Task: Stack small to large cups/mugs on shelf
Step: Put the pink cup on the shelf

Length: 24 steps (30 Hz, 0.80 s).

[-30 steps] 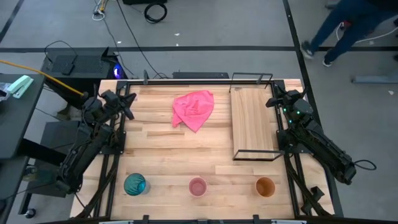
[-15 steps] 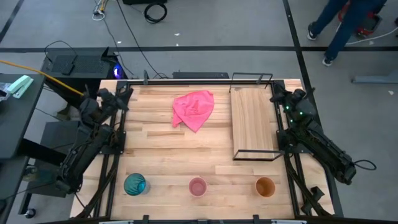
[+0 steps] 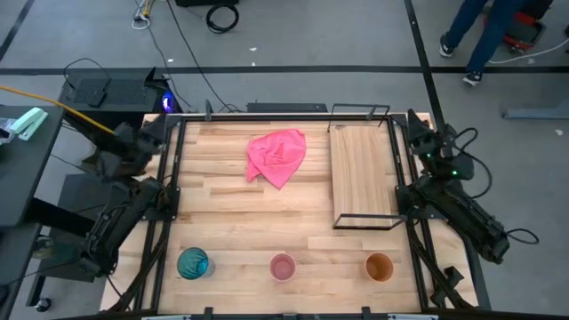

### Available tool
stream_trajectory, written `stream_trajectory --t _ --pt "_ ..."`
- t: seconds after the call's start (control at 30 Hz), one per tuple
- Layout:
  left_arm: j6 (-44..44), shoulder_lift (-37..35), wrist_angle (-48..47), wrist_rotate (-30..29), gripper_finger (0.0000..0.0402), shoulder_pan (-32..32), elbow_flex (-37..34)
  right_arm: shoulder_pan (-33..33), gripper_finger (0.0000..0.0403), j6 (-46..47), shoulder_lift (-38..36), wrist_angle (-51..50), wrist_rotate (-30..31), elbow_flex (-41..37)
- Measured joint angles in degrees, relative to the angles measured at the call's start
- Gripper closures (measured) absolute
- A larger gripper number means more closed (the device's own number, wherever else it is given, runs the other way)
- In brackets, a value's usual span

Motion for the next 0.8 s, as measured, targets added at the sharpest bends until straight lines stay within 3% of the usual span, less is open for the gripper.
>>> stream_trajectory --t 0.2,0.37,0.6,0.8 --pt "-4.05 -0.02 17.11 0.01 0.0389 0.0 0.09 0.02 0.0347 -3.72 3.07 -3.6 -6.38 11.25" --pt "-5.27 0.82 18.34 1.57 0.0387 0.01 3.68 0.02 0.0347 -5.22 8.63 -15.91 -10.71 23.49" --pt "-5.25 10.48 17.07 17.94 0.039 0.0 15.73 0.02 0.0347 -4.66 18.98 -41.46 -26.83 40.58" --pt "-4.51 19.8 8.16 27.67 0.0382 0.02 27.39 0.02 0.0347 -6.38 26.67 -57.19 -40.12 54.3"
